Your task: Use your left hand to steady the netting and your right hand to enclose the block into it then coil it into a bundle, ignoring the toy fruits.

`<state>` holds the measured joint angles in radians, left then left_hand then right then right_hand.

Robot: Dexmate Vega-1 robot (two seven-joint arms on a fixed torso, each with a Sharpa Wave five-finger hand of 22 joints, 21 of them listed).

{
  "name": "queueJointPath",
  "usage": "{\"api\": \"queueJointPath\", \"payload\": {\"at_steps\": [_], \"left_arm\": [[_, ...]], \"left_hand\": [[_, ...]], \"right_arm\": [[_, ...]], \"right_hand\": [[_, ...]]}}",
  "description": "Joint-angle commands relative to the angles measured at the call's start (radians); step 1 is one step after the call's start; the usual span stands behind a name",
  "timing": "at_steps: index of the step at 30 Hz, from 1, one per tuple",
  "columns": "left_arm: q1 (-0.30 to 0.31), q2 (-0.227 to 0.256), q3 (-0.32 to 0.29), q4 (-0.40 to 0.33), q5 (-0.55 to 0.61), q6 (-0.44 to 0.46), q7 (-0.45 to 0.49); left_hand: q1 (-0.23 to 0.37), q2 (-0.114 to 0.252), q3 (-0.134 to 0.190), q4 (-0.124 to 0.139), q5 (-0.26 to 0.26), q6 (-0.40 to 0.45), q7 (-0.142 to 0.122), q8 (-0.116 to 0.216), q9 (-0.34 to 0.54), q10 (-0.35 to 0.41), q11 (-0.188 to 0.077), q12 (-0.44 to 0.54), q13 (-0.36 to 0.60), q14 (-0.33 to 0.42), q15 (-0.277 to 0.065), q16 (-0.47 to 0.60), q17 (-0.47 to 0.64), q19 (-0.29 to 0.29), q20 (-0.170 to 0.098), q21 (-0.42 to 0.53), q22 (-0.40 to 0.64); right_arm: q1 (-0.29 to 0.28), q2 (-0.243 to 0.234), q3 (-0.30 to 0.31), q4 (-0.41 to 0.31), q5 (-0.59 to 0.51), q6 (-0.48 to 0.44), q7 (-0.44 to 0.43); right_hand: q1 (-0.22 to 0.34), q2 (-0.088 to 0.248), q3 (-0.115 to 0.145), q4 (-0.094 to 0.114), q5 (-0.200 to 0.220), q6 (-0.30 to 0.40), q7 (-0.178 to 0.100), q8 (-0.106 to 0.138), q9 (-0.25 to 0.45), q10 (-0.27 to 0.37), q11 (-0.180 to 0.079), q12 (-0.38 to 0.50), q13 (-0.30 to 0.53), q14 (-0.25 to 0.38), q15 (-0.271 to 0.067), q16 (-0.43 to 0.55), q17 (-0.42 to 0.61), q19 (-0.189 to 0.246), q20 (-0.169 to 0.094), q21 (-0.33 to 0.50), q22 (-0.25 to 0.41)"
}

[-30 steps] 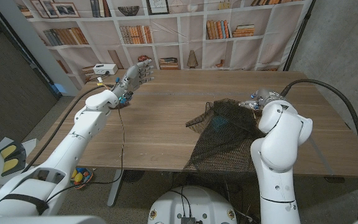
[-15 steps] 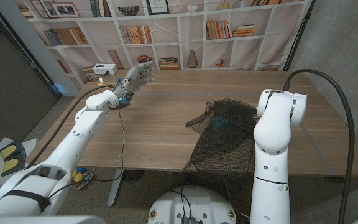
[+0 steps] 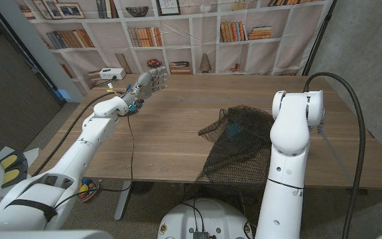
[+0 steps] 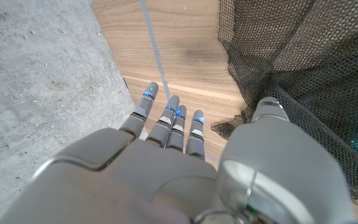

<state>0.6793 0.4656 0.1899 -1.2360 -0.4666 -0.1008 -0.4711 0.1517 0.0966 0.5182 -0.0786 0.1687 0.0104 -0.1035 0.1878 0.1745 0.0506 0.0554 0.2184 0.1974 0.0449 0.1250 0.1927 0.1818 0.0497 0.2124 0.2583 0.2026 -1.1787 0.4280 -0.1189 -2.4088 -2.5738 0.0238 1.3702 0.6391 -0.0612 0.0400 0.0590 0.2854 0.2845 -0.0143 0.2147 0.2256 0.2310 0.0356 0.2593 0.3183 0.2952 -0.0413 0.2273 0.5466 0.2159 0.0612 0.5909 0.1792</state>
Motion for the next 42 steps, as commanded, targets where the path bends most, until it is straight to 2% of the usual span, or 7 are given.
{"api": "queueJointPath", "payload": {"at_steps": [1,6,16,31,42], "left_arm": [[0.004,0.0,-0.002,-0.003,0.003,0.0,0.001],[0.001,-0.001,-0.003,0.002,0.004,0.001,0.001],[-0.008,-0.003,-0.001,0.016,0.007,0.002,0.0],[-0.012,-0.005,0.0,0.023,0.012,-0.005,-0.001],[-0.012,-0.005,-0.001,0.026,0.011,-0.01,-0.005]], "left_hand": [[-0.006,-0.001,0.007,-0.002,0.005,0.001,-0.002,-0.003,0.003,-0.006,0.003,-0.002,0.004,0.003,0.006,-0.003,0.002,0.004,0.002,-0.002,0.005],[-0.006,-0.001,0.007,-0.002,0.005,0.001,-0.002,-0.003,0.003,-0.006,0.001,-0.002,0.004,0.003,0.005,-0.003,0.002,0.004,0.002,-0.002,0.005],[-0.006,-0.001,0.008,-0.003,0.005,0.001,-0.001,-0.002,0.003,-0.006,0.001,-0.002,0.004,0.003,0.005,-0.003,0.002,0.005,0.002,-0.002,0.005],[-0.007,-0.001,0.008,-0.003,0.004,0.0,-0.002,-0.003,0.003,-0.006,0.003,-0.002,0.004,0.002,0.004,-0.003,0.002,0.004,0.002,-0.003,0.005],[-0.008,-0.003,0.008,-0.003,0.004,0.002,-0.001,-0.002,0.003,-0.007,0.002,-0.002,0.004,0.003,0.004,-0.003,0.002,0.003,0.002,-0.004,0.005]], "right_arm": [[0.003,0.025,0.02,0.045,-0.018,0.014,0.008],[0.013,0.025,0.03,0.074,-0.011,0.009,0.008],[0.03,0.025,0.046,0.125,-0.012,0.007,0.008],[0.046,0.025,0.068,0.221,-0.043,-0.005,0.008],[0.06,0.025,0.089,0.277,-0.074,-0.026,0.008]], "right_hand": [[-0.001,-0.009,-0.011,0.004,0.011,0.012,0.0,0.006,0.002,0.016,0.003,0.01,0.006,0.017,-0.025,0.008,0.0,0.009,-0.001,-0.008,0.003],[-0.009,-0.012,-0.018,0.008,0.015,0.015,0.006,0.005,0.002,0.018,0.01,0.011,0.007,0.019,-0.024,0.009,0.0,0.013,0.0,-0.009,0.003],[-0.016,-0.018,-0.029,0.011,0.022,0.014,0.007,0.003,0.002,0.011,0.004,0.01,0.008,0.016,-0.022,0.007,-0.001,0.015,-0.003,-0.013,0.003],[0.009,-0.019,-0.035,0.001,0.039,0.025,0.004,0.005,0.001,0.023,0.001,0.016,0.01,0.022,-0.031,0.008,-0.004,0.02,-0.014,-0.021,0.004],[0.031,-0.017,-0.038,-0.007,0.052,-0.001,-0.003,-0.004,0.004,0.004,-0.006,0.011,0.013,0.015,-0.04,0.004,-0.006,0.015,-0.022,-0.029,0.005]]}}
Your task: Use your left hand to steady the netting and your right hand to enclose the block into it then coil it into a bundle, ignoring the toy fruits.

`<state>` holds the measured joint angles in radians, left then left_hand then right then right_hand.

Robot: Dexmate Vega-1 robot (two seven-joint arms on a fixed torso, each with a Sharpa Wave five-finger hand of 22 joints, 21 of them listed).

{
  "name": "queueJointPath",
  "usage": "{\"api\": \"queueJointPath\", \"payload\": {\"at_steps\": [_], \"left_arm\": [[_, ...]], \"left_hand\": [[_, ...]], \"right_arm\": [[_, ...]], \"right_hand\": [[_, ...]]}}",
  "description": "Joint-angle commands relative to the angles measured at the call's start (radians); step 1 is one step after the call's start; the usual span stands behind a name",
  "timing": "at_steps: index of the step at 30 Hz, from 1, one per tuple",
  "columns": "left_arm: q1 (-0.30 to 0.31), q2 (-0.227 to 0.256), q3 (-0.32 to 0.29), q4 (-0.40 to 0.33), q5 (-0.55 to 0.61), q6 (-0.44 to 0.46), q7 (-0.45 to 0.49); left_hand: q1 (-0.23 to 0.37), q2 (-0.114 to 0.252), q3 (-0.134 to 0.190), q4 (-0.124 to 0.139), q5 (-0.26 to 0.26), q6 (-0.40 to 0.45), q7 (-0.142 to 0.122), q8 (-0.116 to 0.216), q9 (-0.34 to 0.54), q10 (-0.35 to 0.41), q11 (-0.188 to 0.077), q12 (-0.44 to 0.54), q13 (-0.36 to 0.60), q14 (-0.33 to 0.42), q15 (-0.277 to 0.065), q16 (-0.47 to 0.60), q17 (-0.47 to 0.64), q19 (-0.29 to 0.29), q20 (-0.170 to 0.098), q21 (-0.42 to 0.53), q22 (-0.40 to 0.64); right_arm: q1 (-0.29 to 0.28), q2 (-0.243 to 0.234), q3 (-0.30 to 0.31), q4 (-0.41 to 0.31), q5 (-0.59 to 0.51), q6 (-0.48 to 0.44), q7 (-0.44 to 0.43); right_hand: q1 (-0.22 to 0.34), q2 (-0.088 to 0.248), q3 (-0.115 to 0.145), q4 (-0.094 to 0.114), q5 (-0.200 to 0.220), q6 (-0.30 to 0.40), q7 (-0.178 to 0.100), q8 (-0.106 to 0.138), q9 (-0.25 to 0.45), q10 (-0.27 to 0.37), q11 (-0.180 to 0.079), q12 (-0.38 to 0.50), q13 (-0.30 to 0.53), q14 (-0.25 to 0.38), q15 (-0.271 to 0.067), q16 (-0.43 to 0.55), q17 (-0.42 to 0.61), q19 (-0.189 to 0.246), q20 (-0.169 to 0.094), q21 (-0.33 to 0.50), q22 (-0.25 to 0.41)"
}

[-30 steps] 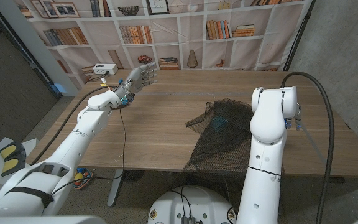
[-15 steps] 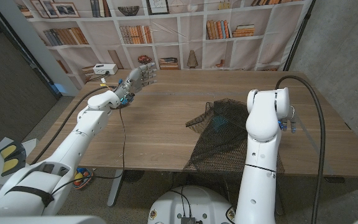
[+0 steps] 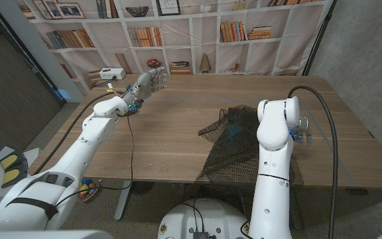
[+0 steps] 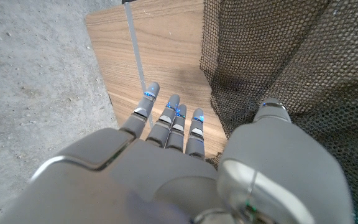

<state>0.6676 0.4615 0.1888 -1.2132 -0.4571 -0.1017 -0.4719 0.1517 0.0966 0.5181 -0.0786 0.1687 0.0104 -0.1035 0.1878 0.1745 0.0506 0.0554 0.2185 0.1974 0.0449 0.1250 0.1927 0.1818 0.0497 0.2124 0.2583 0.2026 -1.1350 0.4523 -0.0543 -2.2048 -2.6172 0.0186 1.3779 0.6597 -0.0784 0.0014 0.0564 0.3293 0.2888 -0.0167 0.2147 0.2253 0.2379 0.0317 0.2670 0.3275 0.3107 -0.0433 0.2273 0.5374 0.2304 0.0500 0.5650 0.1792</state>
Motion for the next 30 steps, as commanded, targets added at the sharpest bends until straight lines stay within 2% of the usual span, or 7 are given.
{"api": "queueJointPath", "payload": {"at_steps": [1,9,12,14,18,25,30], "left_arm": [[0.0,0.0,-0.001,0.002,0.002,-0.009,-0.003],[0.002,0.005,-0.002,-0.005,0.003,-0.007,-0.003],[0.002,0.006,-0.003,-0.006,0.002,-0.008,-0.004],[0.001,0.006,-0.003,-0.005,0.003,-0.009,-0.004],[0.0,0.008,-0.003,-0.004,0.002,-0.006,-0.005],[-0.003,0.007,-0.004,0.004,0.0,-0.008,-0.009],[-0.005,0.007,-0.005,0.01,-0.001,-0.009,-0.012]], "left_hand": [[-0.008,-0.003,0.008,-0.003,0.004,0.001,-0.001,-0.003,0.003,-0.007,0.004,-0.002,0.004,0.003,0.004,-0.003,0.002,0.003,0.002,-0.004,0.005],[-0.009,-0.004,0.007,-0.003,0.004,0.0,-0.002,-0.003,0.003,-0.007,0.002,-0.002,0.004,0.003,0.004,-0.003,0.002,0.003,0.002,-0.004,0.005],[-0.009,-0.004,0.007,-0.004,0.004,0.0,-0.002,-0.003,0.003,-0.008,0.002,-0.002,0.004,0.003,0.004,-0.003,0.002,0.003,0.002,-0.004,0.005],[-0.009,-0.004,0.007,-0.004,0.004,0.0,-0.002,-0.003,0.003,-0.006,0.002,-0.002,0.004,0.001,0.004,-0.003,0.002,0.004,0.002,-0.004,0.005],[-0.009,-0.005,0.007,-0.004,0.004,0.0,-0.002,-0.003,0.003,-0.007,0.003,-0.002,0.004,0.001,0.004,-0.003,0.002,0.004,0.002,-0.004,0.005],[-0.01,-0.005,0.007,-0.004,0.004,0.0,-0.003,-0.003,0.003,-0.006,0.001,-0.002,0.004,0.001,0.004,-0.003,0.002,0.004,0.002,-0.005,0.005],[-0.01,-0.005,0.007,-0.004,0.004,0.0,-0.003,-0.003,0.003,-0.007,0.0,-0.002,0.004,0.001,0.004,-0.003,0.002,0.004,0.002,-0.005,0.005]], "right_arm": [[0.017,0.001,0.028,0.078,-0.029,-0.026,0.0],[0.023,0.001,0.039,0.132,-0.073,-0.047,0.0],[0.029,0.001,0.038,0.166,-0.118,-0.055,0.0],[0.031,0.001,0.04,0.181,-0.13,-0.063,0.0],[0.036,0.001,0.045,0.197,-0.131,-0.07,0.0],[0.041,0.001,0.047,0.207,-0.106,-0.061,0.0],[0.044,0.001,0.049,0.217,-0.089,-0.06,0.0]], "right_hand": [[0.012,0.001,0.0,-0.005,0.009,-0.006,0.0,-0.004,0.004,-0.003,-0.002,0.003,0.004,-0.001,-0.036,0.004,0.003,0.0,-0.011,-0.004,0.005],[0.019,0.0,-0.004,-0.007,0.016,0.002,-0.001,0.0,0.006,0.009,-0.003,0.01,0.006,0.003,-0.037,0.006,0.003,-0.002,-0.01,-0.008,0.005],[0.018,-0.001,-0.012,-0.006,0.022,0.019,0.0,0.008,0.009,0.033,-0.006,0.024,0.009,0.027,-0.04,0.014,0.004,0.0,-0.003,-0.011,0.006],[0.014,-0.004,-0.022,-0.002,0.028,0.052,-0.004,0.021,0.014,0.055,-0.01,0.039,0.014,0.056,-0.045,0.024,0.006,0.001,0.008,-0.015,0.006],[0.012,-0.007,-0.028,-0.001,0.031,0.058,-0.005,0.024,0.016,0.065,-0.012,0.047,0.016,0.071,-0.048,0.028,0.007,0.003,0.015,-0.017,0.007],[0.035,-0.004,-0.035,-0.009,0.045,0.103,-0.016,0.043,0.023,0.106,-0.022,0.075,0.025,0.104,-0.07,0.036,0.009,0.006,0.005,-0.024,0.007],[0.054,0.0,-0.041,-0.014,0.056,0.149,-0.028,0.063,0.03,0.149,-0.034,0.104,0.034,0.153,-0.088,0.052,0.015,0.015,0.0,-0.028,0.007]]}}
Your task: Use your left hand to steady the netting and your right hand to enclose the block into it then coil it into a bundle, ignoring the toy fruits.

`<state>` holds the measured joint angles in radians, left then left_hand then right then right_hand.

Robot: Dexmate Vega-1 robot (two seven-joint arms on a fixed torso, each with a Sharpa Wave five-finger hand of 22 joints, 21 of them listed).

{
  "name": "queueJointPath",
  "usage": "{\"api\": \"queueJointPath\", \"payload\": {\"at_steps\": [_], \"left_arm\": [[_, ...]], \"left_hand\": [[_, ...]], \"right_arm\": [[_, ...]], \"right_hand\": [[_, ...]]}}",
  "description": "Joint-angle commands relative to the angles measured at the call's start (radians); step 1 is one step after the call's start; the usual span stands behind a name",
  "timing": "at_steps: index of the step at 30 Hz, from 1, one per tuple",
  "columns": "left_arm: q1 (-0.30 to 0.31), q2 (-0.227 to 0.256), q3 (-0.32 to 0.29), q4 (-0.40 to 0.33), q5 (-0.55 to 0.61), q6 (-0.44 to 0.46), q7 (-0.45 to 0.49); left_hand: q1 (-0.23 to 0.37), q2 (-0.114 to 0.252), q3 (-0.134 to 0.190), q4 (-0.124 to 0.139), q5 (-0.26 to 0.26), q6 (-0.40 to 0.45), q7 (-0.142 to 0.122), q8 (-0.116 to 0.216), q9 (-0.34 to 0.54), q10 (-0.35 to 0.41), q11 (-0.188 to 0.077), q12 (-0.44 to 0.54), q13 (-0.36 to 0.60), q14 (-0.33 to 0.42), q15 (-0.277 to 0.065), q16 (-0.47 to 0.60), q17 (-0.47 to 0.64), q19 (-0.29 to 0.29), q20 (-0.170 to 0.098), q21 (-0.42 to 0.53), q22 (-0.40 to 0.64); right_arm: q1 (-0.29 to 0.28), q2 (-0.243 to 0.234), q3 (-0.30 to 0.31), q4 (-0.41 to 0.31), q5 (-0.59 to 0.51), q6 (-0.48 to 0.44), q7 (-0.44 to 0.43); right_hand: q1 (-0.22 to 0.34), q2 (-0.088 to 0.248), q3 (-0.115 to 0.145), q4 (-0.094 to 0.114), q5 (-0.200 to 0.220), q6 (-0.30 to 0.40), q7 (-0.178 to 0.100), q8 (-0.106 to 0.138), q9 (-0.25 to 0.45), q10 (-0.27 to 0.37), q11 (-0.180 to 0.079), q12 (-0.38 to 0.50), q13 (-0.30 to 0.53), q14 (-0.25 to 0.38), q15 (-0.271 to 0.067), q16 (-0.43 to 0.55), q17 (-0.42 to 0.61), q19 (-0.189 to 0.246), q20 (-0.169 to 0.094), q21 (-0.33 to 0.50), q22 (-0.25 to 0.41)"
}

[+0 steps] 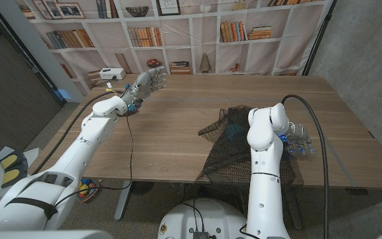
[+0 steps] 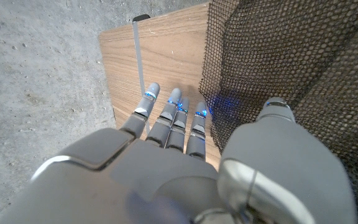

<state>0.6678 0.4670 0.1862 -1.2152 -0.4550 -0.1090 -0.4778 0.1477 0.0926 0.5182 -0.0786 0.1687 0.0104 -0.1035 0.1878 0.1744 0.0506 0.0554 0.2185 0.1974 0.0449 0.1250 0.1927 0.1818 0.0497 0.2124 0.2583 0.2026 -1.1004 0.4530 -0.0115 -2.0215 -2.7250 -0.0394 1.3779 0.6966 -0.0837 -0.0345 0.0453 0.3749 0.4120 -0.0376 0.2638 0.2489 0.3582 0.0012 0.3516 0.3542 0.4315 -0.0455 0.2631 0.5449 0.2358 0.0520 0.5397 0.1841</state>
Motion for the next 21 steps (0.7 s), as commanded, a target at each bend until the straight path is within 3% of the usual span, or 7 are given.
{"api": "queueJointPath", "payload": {"at_steps": [1,6,10,12,14,18,21], "left_arm": [[-0.006,0.001,-0.003,0.014,-0.003,-0.002,-0.005],[-0.008,0.001,-0.004,0.021,-0.003,-0.005,-0.007],[-0.012,-0.001,-0.004,0.03,-0.003,-0.007,-0.009],[-0.015,-0.002,-0.004,0.035,-0.002,-0.009,-0.011],[-0.017,-0.003,-0.004,0.04,-0.001,-0.011,-0.011],[-0.024,-0.004,-0.003,0.05,0.0,-0.011,-0.014],[-0.031,-0.006,-0.001,0.062,0.002,-0.011,-0.017]], "left_hand": [[-0.006,-0.001,0.007,-0.004,0.005,0.0,-0.002,-0.003,0.003,-0.007,0.0,-0.002,0.004,0.001,0.004,-0.003,0.002,0.004,0.002,-0.005,0.005],[-0.006,-0.001,0.007,-0.005,0.005,-0.001,-0.002,-0.003,0.003,-0.007,0.003,-0.002,0.004,0.002,0.003,-0.003,0.002,0.003,0.002,-0.005,0.005],[-0.006,-0.001,0.007,-0.005,0.005,-0.001,-0.003,-0.003,0.003,-0.007,0.002,-0.002,0.004,0.002,0.004,-0.003,0.002,0.004,0.002,-0.005,0.005],[-0.006,-0.001,0.007,-0.005,0.005,-0.001,-0.003,-0.003,0.003,-0.007,0.004,-0.002,0.004,0.002,0.003,-0.003,0.002,0.004,0.002,-0.005,0.005],[-0.006,-0.001,0.007,-0.005,0.005,-0.001,-0.003,-0.003,0.003,-0.007,0.004,-0.002,0.004,0.002,0.005,-0.003,0.002,0.004,0.002,-0.006,0.005],[-0.006,-0.002,0.008,-0.006,0.005,-0.001,-0.003,-0.003,0.003,-0.007,0.002,-0.002,0.004,0.001,0.004,-0.003,0.002,0.004,0.002,-0.006,0.005],[-0.006,-0.002,0.008,-0.006,0.005,-0.002,-0.002,-0.003,0.003,-0.008,0.001,-0.002,0.004,0.0,0.004,-0.004,0.002,0.004,0.002,-0.006,0.005]], "right_arm": [[0.01,0.0,0.007,0.038,0.02,-0.003,0.0],[0.015,0.0,0.012,0.06,0.021,-0.006,0.0],[0.02,-0.01,0.014,0.082,0.027,-0.015,0.0],[0.017,-0.033,0.003,0.09,0.044,-0.028,0.0],[0.015,-0.051,-0.006,0.097,0.058,-0.039,0.0],[0.014,-0.089,-0.021,0.113,0.095,-0.067,0.0],[0.003,-0.161,-0.062,0.119,0.149,-0.117,-0.007]], "right_hand": [[0.018,0.006,-0.006,-0.003,0.011,0.028,-0.008,0.016,0.007,0.031,-0.004,0.021,0.008,0.036,-0.085,0.018,0.008,0.011,-0.002,-0.003,0.002],[0.032,0.013,-0.015,-0.004,0.022,0.086,-0.011,0.045,0.018,0.088,-0.008,0.06,0.022,0.084,-0.097,0.033,0.017,0.022,-0.008,-0.008,0.003],[0.075,0.024,-0.014,-0.021,0.035,0.135,-0.029,0.077,0.032,0.115,-0.034,0.086,0.038,0.132,-0.116,0.052,0.029,0.028,-0.027,-0.015,0.003],[0.102,0.038,-0.015,-0.032,0.043,0.176,-0.034,0.108,0.046,0.148,-0.042,0.113,0.055,0.183,-0.128,0.082,0.053,0.044,-0.039,-0.016,0.004],[0.137,0.042,-0.025,-0.053,0.049,0.233,-0.046,0.159,0.072,0.19,-0.063,0.154,0.087,0.228,-0.141,0.128,0.1,0.053,-0.051,-0.023,0.006],[0.182,0.051,-0.039,-0.078,0.054,0.265,-0.055,0.221,0.123,0.213,-0.074,0.203,0.141,0.283,-0.156,0.206,0.186,0.073,-0.063,-0.028,0.009],[0.217,0.076,-0.046,-0.093,0.057,0.288,-0.058,0.279,0.175,0.242,-0.086,0.255,0.196,0.311,-0.159,0.274,0.268,0.094,-0.072,-0.028,0.012]]}}
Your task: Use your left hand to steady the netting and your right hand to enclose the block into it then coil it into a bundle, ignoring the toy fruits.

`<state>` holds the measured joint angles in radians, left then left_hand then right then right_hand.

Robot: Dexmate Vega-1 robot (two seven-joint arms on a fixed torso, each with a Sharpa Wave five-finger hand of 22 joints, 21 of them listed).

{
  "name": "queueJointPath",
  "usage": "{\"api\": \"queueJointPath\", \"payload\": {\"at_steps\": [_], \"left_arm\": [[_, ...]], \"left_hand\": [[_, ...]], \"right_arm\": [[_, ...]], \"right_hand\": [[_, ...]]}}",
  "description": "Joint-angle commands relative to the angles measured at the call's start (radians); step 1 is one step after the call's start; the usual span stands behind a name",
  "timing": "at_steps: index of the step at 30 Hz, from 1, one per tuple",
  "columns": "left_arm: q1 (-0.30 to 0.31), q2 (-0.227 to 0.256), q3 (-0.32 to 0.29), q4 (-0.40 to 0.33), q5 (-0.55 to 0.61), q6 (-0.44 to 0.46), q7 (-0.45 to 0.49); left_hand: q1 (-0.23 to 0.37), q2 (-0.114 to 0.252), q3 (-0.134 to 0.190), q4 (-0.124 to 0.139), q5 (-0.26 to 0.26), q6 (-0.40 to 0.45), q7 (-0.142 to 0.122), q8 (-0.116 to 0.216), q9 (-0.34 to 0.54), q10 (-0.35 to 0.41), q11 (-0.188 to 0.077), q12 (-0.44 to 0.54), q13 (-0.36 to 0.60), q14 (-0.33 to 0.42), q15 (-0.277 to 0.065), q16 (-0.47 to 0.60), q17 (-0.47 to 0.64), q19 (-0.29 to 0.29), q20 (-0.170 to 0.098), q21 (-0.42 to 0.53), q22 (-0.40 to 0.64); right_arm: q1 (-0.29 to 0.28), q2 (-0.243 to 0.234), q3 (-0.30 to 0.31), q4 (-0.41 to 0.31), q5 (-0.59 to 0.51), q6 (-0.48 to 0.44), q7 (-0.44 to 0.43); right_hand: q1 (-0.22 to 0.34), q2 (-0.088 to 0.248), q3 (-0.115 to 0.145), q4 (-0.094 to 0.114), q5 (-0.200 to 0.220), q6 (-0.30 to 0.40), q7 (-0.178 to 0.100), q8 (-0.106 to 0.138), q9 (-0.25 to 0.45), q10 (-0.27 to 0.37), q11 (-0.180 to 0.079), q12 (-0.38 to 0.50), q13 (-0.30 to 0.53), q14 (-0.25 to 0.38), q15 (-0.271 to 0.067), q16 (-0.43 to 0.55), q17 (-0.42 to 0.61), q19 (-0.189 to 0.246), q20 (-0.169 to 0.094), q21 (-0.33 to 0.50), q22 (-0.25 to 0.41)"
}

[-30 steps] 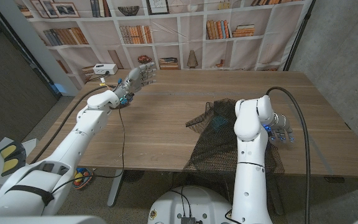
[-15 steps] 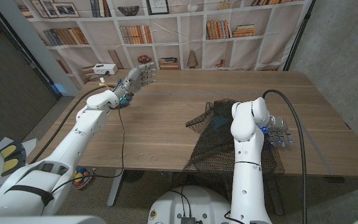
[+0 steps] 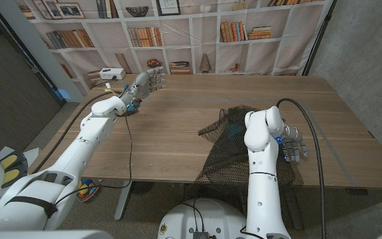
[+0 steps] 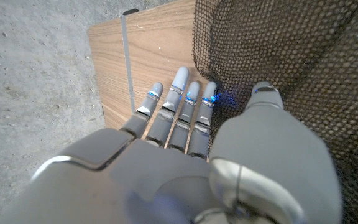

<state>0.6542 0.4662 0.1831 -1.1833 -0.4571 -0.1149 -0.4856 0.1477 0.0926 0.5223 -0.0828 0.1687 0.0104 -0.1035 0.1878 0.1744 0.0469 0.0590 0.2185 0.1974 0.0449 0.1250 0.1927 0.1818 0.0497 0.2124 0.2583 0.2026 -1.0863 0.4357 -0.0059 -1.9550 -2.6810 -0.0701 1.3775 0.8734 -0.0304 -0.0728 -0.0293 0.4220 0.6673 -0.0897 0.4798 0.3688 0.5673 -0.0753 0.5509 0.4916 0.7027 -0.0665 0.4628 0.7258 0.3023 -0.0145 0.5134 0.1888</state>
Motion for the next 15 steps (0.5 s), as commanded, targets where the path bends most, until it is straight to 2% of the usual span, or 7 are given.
{"api": "queueJointPath", "payload": {"at_steps": [1,4,6,8,9,11,15], "left_arm": [[-0.019,-0.006,0.003,0.033,0.004,-0.005,-0.01],[-0.022,-0.007,0.003,0.038,0.006,-0.006,-0.01],[-0.025,-0.008,0.003,0.042,0.007,-0.006,-0.01],[-0.026,-0.009,0.003,0.044,0.008,-0.006,-0.009],[-0.026,-0.009,0.003,0.044,0.008,-0.005,-0.009],[-0.025,-0.009,0.003,0.044,0.008,-0.004,-0.008],[-0.024,-0.009,0.002,0.043,0.008,-0.002,-0.005]], "left_hand": [[-0.006,-0.002,0.003,-0.002,0.005,-0.001,-0.002,-0.003,0.003,-0.005,-0.002,-0.003,0.004,0.001,0.004,-0.003,0.002,0.004,0.002,-0.006,0.005],[-0.006,-0.002,0.003,-0.002,0.005,-0.001,-0.002,-0.003,0.003,-0.004,-0.001,-0.002,0.004,0.0,0.005,-0.004,0.002,0.004,0.002,-0.006,0.005],[-0.006,-0.002,0.003,-0.002,0.005,-0.002,-0.003,-0.003,0.003,-0.004,0.0,-0.002,0.004,0.001,0.005,-0.003,0.002,0.003,0.002,-0.006,0.005],[-0.006,-0.002,0.003,-0.002,0.005,-0.002,-0.003,-0.003,0.003,-0.003,0.0,-0.002,0.004,0.001,0.005,-0.003,0.002,0.003,0.002,-0.006,0.005],[-0.006,-0.002,0.003,-0.002,0.005,-0.002,-0.003,-0.003,0.003,-0.004,0.001,-0.002,0.004,0.001,0.004,-0.003,0.002,0.003,0.002,-0.006,0.005],[-0.006,-0.002,0.003,-0.002,0.005,-0.002,-0.002,-0.003,0.003,-0.003,-0.001,-0.002,0.004,0.001,0.005,-0.003,0.002,0.003,0.002,-0.006,0.005],[-0.006,-0.002,0.003,-0.002,0.005,-0.001,-0.002,-0.003,0.003,-0.004,0.0,-0.002,0.004,0.002,0.004,-0.003,0.002,0.003,0.002,-0.007,0.005]], "right_arm": [[-0.013,-0.171,-0.083,0.052,0.13,-0.1,0.001],[-0.014,-0.214,-0.106,0.053,0.175,-0.133,0.001],[-0.018,-0.265,-0.133,0.054,0.225,-0.166,-0.009],[-0.018,-0.308,-0.158,0.058,0.248,-0.196,-0.006],[-0.018,-0.325,-0.169,0.058,0.262,-0.213,-0.008],[-0.025,-0.357,-0.188,0.046,0.291,-0.248,-0.028],[-0.036,-0.408,-0.224,0.024,0.316,-0.31,-0.08]], "right_hand": [[0.059,0.038,-0.005,-0.025,0.01,0.051,-0.005,0.088,0.074,0.056,-0.012,0.08,0.078,0.054,-0.141,0.097,0.113,0.045,-0.008,0.002,0.008],[0.076,0.066,-0.003,-0.028,0.008,0.121,0.01,0.145,0.104,0.12,-0.005,0.128,0.108,0.096,-0.144,0.133,0.147,0.072,-0.004,0.009,0.01],[0.12,0.097,0.01,-0.045,0.001,0.178,0.026,0.202,0.14,0.182,-0.003,0.176,0.139,0.142,-0.14,0.168,0.161,0.114,-0.001,0.023,0.01],[0.176,0.124,0.024,-0.071,-0.01,0.26,0.034,0.282,0.192,0.265,-0.006,0.225,0.161,0.204,-0.145,0.221,0.184,0.155,0.002,0.038,0.012],[0.188,0.127,0.025,-0.076,-0.016,0.268,0.04,0.301,0.209,0.288,-0.009,0.232,0.157,0.217,-0.143,0.233,0.184,0.166,0.003,0.043,0.012],[0.202,0.136,0.028,-0.081,-0.023,0.265,0.048,0.323,0.234,0.309,-0.008,0.238,0.154,0.23,-0.143,0.249,0.184,0.178,-0.001,0.05,0.013],[0.204,0.145,0.026,-0.076,-0.035,0.238,0.047,0.337,0.261,0.29,-0.014,0.242,0.171,0.225,-0.14,0.265,0.192,0.16,-0.019,0.045,0.015]]}}
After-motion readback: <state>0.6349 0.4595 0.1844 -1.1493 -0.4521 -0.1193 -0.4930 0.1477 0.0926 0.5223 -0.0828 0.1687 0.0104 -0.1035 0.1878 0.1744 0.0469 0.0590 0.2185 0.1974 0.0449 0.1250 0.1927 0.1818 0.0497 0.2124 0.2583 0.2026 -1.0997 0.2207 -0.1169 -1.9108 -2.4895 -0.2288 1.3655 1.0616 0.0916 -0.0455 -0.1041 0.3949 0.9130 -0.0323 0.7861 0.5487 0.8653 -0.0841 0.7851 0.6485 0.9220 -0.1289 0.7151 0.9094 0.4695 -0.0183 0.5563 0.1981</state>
